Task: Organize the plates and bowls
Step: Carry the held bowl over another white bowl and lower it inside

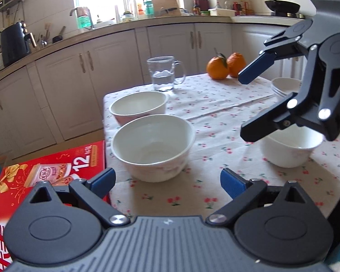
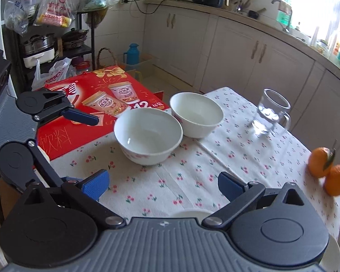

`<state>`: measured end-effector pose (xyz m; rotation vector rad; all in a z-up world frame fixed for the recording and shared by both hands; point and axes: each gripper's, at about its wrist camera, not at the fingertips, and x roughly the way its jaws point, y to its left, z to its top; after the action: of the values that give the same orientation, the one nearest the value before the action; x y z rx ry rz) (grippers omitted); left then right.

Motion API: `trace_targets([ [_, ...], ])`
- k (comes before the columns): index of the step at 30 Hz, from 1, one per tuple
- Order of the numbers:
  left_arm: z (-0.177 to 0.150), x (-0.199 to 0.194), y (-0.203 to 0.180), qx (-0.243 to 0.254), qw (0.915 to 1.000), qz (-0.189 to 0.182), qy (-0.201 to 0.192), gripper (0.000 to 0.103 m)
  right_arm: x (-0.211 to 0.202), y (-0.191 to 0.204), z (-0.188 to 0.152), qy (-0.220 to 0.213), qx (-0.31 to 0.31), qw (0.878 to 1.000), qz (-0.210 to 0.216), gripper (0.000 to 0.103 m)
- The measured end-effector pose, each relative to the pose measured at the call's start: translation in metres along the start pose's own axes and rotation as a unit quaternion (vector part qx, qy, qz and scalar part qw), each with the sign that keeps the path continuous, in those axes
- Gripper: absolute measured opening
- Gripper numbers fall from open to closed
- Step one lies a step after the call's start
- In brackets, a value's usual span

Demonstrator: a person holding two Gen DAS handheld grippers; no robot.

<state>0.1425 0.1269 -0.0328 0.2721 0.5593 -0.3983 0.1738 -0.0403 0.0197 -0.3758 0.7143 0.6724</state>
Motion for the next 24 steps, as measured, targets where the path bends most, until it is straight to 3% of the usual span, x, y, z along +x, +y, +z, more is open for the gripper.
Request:
trace_targets([
  [8,0.003,0.027,0.018,-0.020,0.9996,0.019,0.003,0.098,0.041,-0.008,0.036,0.016,-0.008,0.999,0.043,0.103],
  [16,0.003,0.041,0.019,-0.027,0.9996,0.007,0.001,0.098,0.081,-0.019,0.050,0.041,0.005,0.996,0.074,0.102],
  [24,0.005,0.045,0.021,-0.037,0.9993,-0.006,-0.003,0.097,0.104,-0.027,0.053,0.058,0.028,0.993,0.097,0.092],
])
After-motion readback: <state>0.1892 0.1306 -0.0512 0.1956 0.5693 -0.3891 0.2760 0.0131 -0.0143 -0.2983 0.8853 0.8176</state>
